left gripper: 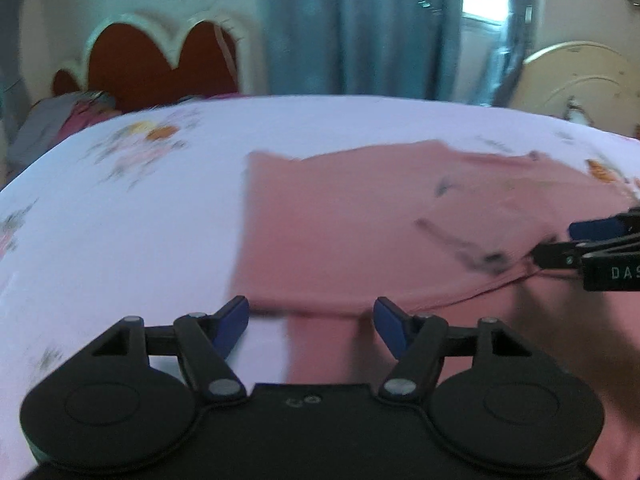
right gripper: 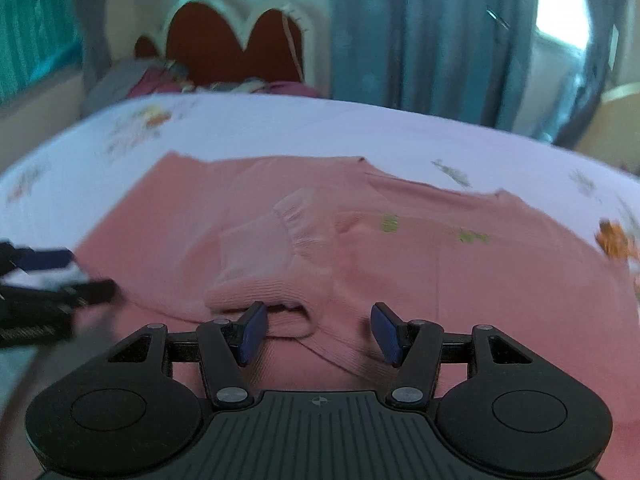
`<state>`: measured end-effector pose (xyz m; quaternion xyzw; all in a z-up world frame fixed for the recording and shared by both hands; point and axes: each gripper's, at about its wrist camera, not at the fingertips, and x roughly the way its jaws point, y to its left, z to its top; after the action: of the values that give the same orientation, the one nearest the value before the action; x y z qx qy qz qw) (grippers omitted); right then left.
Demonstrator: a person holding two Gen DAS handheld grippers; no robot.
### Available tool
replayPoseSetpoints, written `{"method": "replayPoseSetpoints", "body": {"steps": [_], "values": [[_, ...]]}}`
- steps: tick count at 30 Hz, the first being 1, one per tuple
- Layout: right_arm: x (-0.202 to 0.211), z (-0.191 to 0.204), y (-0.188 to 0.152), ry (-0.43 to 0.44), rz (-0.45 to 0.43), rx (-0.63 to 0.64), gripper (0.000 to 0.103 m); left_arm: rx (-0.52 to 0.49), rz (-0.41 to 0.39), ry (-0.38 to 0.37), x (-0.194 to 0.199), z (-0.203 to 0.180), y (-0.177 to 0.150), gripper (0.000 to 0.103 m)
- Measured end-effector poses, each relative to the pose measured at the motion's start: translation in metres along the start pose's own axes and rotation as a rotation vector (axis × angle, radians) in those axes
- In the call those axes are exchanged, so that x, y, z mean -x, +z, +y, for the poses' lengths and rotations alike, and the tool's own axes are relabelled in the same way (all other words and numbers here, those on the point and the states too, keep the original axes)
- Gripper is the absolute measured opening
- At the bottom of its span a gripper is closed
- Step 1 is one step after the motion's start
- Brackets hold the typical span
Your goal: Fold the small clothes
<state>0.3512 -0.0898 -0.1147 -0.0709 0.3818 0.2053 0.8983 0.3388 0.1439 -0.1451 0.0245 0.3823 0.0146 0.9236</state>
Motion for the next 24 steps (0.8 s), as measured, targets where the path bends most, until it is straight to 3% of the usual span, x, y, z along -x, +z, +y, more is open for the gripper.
{"method": "replayPoseSetpoints", "body": {"steps": [3, 6, 8, 9, 13, 16, 18, 24], "values": [[-0.014, 0.013, 0.001, -0.029, 0.004, 0.09, 0.057, -0.004, 0.025, 0.015, -0.008, 0.004, -0.008, 0.067], [-0.022, 0.016, 0.007, -0.022, -0.015, 0.101, 0.057, 0.005, 0.024, 0.017, -0.012, 0.01, -0.012, 0.068], [-0.02, 0.013, 0.013, 0.0, -0.039, 0.076, 0.026, 0.007, 0.02, 0.023, -0.014, 0.011, -0.01, 0.071], [-0.019, 0.009, 0.018, 0.004, -0.045, 0.057, 0.019, 0.002, 0.016, 0.029, -0.015, 0.007, -0.009, 0.072], [-0.003, -0.019, 0.032, 0.03, -0.1, -0.104, 0.016, 0.009, 0.0, 0.051, -0.016, 0.011, -0.009, 0.074], [0.014, -0.054, 0.038, 0.012, -0.134, -0.242, 0.01, 0.028, -0.024, 0.069, -0.018, 0.013, -0.003, 0.066], [0.021, -0.08, 0.033, -0.006, -0.128, -0.32, 0.009, 0.038, -0.036, 0.069, -0.021, 0.014, 0.001, 0.052], [0.024, -0.13, -0.005, -0.088, -0.04, -0.45, 0.009, 0.029, -0.057, 0.041, -0.024, 0.01, 0.003, 0.023]]}}
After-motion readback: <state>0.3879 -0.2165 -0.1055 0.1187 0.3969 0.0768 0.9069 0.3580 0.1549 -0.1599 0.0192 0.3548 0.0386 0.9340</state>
